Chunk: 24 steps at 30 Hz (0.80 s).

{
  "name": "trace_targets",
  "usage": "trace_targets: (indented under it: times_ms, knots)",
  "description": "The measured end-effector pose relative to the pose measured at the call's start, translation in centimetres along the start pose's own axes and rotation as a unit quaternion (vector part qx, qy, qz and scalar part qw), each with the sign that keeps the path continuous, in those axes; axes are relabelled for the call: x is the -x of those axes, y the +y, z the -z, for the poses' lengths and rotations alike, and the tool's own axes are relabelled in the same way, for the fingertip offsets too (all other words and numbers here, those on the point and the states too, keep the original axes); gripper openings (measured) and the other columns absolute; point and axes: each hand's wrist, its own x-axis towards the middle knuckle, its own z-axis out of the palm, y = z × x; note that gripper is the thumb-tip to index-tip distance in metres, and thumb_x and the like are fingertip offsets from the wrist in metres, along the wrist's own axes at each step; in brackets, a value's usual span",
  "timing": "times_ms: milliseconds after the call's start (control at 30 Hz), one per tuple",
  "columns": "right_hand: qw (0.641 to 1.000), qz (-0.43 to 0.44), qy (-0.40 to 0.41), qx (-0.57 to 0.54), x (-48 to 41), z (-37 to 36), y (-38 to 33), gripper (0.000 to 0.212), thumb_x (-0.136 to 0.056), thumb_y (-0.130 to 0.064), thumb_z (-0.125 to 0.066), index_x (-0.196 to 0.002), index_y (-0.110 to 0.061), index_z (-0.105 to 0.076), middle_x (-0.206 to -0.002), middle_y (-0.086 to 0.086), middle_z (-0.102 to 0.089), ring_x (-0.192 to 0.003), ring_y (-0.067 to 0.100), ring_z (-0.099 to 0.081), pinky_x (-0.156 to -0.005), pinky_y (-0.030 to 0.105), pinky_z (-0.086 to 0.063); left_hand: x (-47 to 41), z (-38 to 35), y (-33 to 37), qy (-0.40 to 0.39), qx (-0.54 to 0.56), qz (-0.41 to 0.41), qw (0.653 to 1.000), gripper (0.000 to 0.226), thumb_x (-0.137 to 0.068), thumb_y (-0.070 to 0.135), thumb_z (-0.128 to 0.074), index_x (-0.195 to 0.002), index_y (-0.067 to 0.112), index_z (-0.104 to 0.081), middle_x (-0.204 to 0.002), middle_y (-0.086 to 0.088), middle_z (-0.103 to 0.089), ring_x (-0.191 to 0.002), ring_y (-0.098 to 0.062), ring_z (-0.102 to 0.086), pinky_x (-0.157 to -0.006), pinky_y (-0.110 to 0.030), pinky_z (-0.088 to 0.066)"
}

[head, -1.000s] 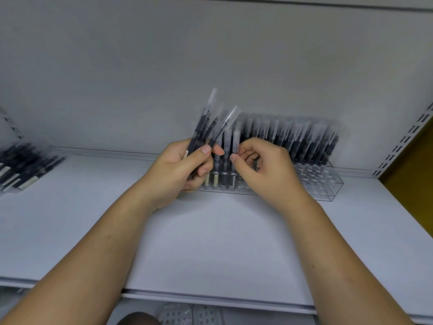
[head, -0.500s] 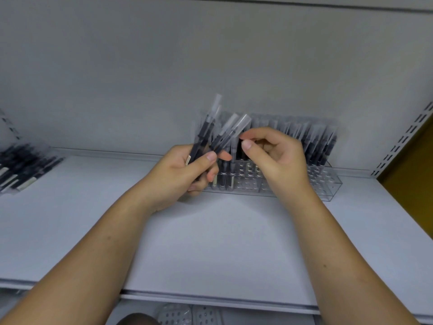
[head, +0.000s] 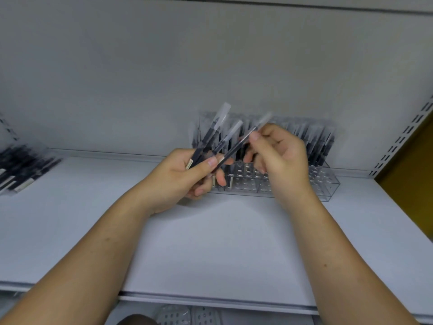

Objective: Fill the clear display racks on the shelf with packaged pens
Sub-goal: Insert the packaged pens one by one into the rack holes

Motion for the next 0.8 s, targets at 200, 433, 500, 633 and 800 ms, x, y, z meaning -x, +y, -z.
trace_targets:
  times_ms: [200, 433, 500, 633, 800]
  knots:
    - [0.992, 0.025, 0.103, -0.074, -1.1, 0.8, 0.3, 0.011, -0.103, -0.018, -0.05, -0.093, -0.013, -0.049, -0.083, 0.011, -0.076, -0.06, 0.026, -0.067, -0.045, 0.027, -0.038, 0.0, 0.0, 0.1, 0.022, 0.005, -0.004, 1.0, 0.026, -0.109, 0.02, -0.047, -0.111, 0.014, -0.072, -0.067, 0.0, -0.057, -0.048, -0.016, -0.028, -0.051, -0.03, -0.022]
    - [0.982, 0.106, 0.084, 0.13, -0.9, 1.0, 1.9, 0.01, -0.107, -0.013, -0.05, -0.103, -0.021, -0.047, -0.088, 0.012, -0.071, -0.074, 0.022, -0.069, -0.067, 0.024, -0.048, -0.2, 0.2, -0.1, 0.039, 0.03, 0.01, 0.999, 0.027, -0.107, 0.026, -0.053, -0.123, 0.011, -0.07, -0.067, 0.002, -0.029, -0.054, -0.014, -0.022, -0.049, -0.022, -0.02]
    - [0.974, 0.116, 0.069, 0.184, -0.9, 1.2, 2.2, 0.004, -0.107, -0.014, -0.051, -0.107, -0.017, -0.048, -0.087, 0.009, -0.069, -0.079, 0.018, -0.07, -0.072, 0.022, -0.049, -0.2, 0.3, -0.1, 0.039, 0.036, 0.015, 0.998, 0.03, -0.104, 0.029, -0.053, -0.121, 0.015, -0.072, -0.069, 0.0, -0.024, -0.055, -0.015, -0.019, -0.051, -0.023, -0.019]
    - [0.964, 0.113, 0.046, 0.236, -0.9, 1.2, 2.6, 0.007, -0.106, -0.02, -0.054, -0.111, -0.018, -0.049, -0.088, 0.003, -0.067, -0.083, 0.018, -0.069, -0.075, 0.027, -0.052, -0.2, 0.3, 0.2, 0.034, 0.04, 0.018, 0.998, 0.031, -0.103, 0.031, -0.053, -0.121, 0.015, -0.072, -0.073, -0.006, -0.019, -0.053, -0.016, -0.018, -0.051, -0.024, -0.018]
    - [0.952, 0.089, 0.016, 0.292, -0.9, 0.7, 2.9, 0.008, -0.103, -0.023, -0.061, -0.108, -0.02, -0.056, -0.083, -0.005, -0.065, -0.079, 0.01, -0.065, -0.071, 0.026, -0.052, -0.1, 0.1, 0.5, 0.028, 0.05, 0.018, 0.998, 0.028, -0.103, 0.032, -0.051, -0.112, 0.022, -0.076, -0.076, -0.01, -0.018, -0.052, -0.015, -0.018, -0.051, -0.024, -0.018]
